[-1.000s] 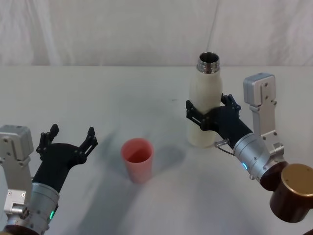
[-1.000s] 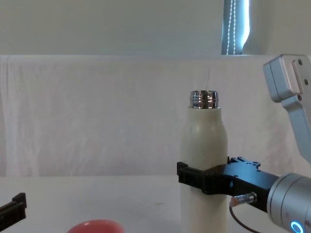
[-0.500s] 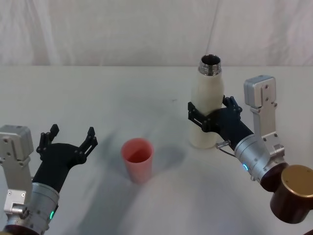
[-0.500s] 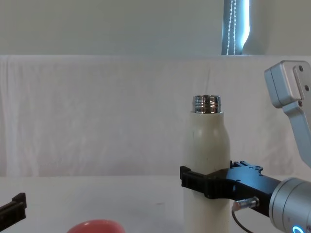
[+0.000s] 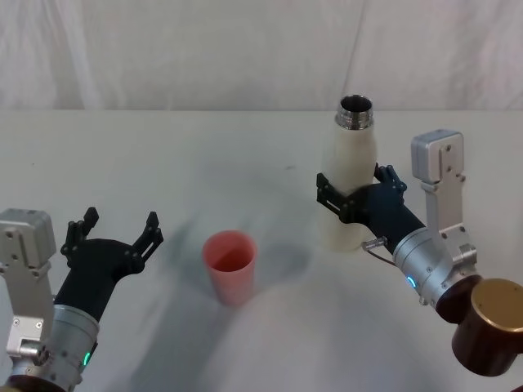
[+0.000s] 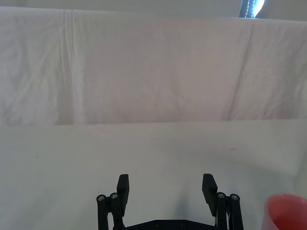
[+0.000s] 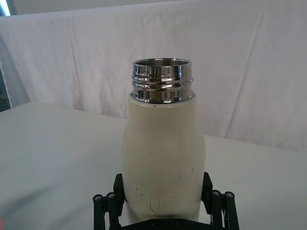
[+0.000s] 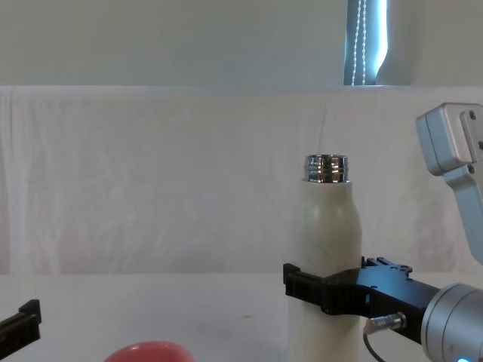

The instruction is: Grasp the thermos with one hand and pour water into the cup lid.

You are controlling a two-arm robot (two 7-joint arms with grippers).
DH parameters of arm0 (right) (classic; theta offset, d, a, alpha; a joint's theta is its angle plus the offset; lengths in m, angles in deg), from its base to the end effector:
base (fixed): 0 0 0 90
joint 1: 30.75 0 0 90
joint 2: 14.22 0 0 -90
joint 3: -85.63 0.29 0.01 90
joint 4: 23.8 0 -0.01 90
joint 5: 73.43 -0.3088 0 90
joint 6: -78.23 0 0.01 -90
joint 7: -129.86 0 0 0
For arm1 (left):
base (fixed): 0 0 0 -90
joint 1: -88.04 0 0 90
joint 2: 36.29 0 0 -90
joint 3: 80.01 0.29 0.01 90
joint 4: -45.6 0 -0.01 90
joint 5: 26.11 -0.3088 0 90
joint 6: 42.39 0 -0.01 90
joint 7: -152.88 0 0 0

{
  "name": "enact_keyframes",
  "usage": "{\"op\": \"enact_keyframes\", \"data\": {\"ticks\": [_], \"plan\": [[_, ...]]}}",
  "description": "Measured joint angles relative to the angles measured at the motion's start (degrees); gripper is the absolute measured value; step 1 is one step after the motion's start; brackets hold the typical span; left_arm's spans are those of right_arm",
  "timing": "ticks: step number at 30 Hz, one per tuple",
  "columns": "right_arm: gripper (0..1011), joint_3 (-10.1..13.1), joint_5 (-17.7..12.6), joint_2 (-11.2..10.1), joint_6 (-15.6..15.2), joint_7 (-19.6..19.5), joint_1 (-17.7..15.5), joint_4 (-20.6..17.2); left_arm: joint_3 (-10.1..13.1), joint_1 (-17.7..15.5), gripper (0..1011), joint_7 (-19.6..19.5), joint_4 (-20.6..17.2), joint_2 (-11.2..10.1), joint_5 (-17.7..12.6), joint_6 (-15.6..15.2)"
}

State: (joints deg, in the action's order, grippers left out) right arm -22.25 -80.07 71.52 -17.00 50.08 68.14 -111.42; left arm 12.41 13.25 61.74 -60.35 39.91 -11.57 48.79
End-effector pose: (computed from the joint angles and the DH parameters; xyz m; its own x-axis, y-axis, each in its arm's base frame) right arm 0.3580 0.0772 -0.2687 0.4679 -0.8838 0.0007 0.8837 0.4679 -0.0079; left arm 0.2530 0.0375 -0.2853 0.1246 0.9917 -0.0327 -0.9921 0.1240 -0.0174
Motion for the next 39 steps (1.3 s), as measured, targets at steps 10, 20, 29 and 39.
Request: {"op": "enact_keyframes", "data": {"ticks": [10, 20, 29, 39], "plan": [[979, 0.4, -0.9, 0.1, 0.0, 0.1, -0.2, 0.1, 0.0, 0.0, 1001, 0.0, 0.0, 0.0, 0.0, 0.0], [1002, 0.6, -1.2, 0.0, -0.5, 0.1, -0.1, 0.0, 0.0, 0.0, 1001, 0.0, 0.0, 0.0, 0.0, 0.0], [1002, 0.7, -1.5, -0.3, -0.8, 0.1, -0.3, -0.6, 0.0, 0.0, 1001, 0.0, 0.0, 0.0, 0.0, 0.0], [1002, 1.0, -1.7, -1.1, -0.9, 0.1, -2.0, -3.0, 0.0, 0.0, 1001, 0.0, 0.0, 0.0, 0.0, 0.0]]}}
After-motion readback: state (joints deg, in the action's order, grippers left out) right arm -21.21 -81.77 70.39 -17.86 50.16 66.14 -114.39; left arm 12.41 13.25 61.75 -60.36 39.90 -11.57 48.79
